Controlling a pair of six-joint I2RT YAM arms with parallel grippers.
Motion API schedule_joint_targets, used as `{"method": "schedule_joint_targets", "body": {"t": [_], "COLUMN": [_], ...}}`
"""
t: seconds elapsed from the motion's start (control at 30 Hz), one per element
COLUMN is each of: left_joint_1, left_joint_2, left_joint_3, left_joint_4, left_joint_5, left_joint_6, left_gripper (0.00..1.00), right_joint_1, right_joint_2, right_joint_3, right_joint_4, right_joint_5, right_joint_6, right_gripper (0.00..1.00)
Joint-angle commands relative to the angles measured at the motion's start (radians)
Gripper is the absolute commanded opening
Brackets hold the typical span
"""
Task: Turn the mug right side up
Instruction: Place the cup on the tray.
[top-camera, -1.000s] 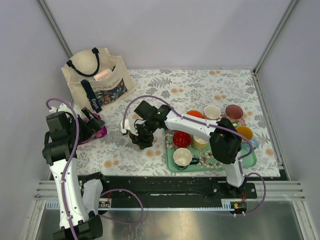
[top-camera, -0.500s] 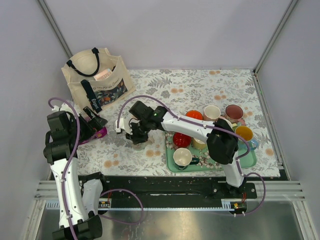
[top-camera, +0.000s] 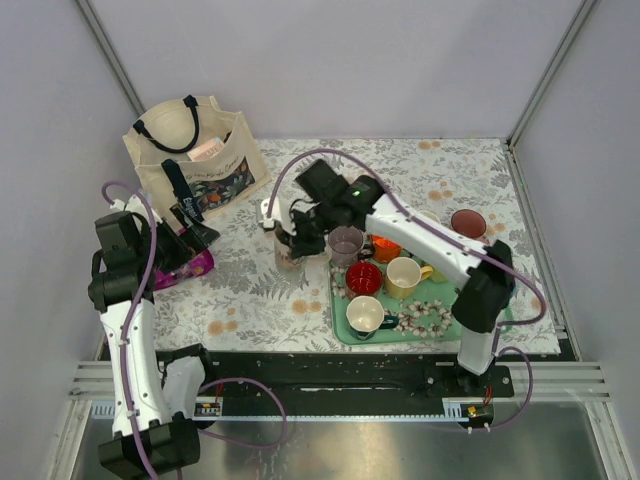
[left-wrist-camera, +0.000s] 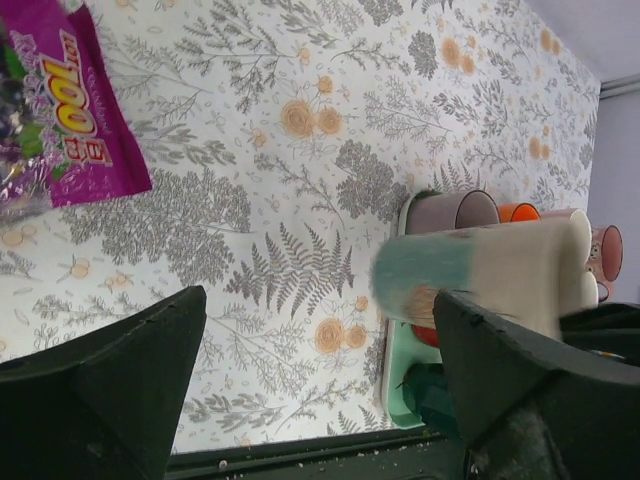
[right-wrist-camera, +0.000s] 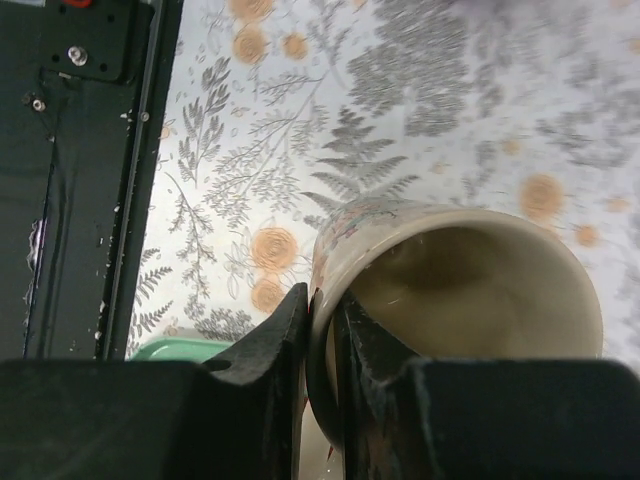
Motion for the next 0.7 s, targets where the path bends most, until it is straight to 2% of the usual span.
{"method": "schedule_joint_targets", "body": {"t": [0.0,0.2,0.3,0.43,0.57,0.67], "left_joint_1": [-0.007,-0.121,-0.194,-0.237,-0.247,-0.254], "left_joint_2": [0.078,0.234,0.302,0.372,0.435,0.478], "left_joint_3": [0.034,0.15,0.196,0.222,0.261,0.319], "left_joint_4": [0.139,0.153,0.144,0.15,0.187,0.174], "left_joint_5": [0.073,0.081,0.058,0.076,0.099,0.081], "left_joint_6": [0.035,0.2,0.271,0.273,0.24,0.274], "left_gripper": [0.99,0.99,0.99,0.99,0.99,0.99], "right_joint_1": [-0.062,-0.187,-0.245,-0.322,-0.328,-0.328], "right_joint_2": [-0.234,-0.476,-0.602,-0.791,-0.941,-1.024], "right_joint_3": [0.07,-0.103,-0.168,-0.265,-0.349,-0.389], "right_joint_4": [-0.001,-0.05,-0.148,-0.24,-0.372,-0.45], "right_joint_5": [-0.061,0.031,0.092,0.166,0.249,0.276], "right_joint_6": [-0.031,-0.044,-0.085,-0.108,-0.154,-0.159], "right_gripper": [0.0,0.0,0.0,0.0,0.0,0.0]}}
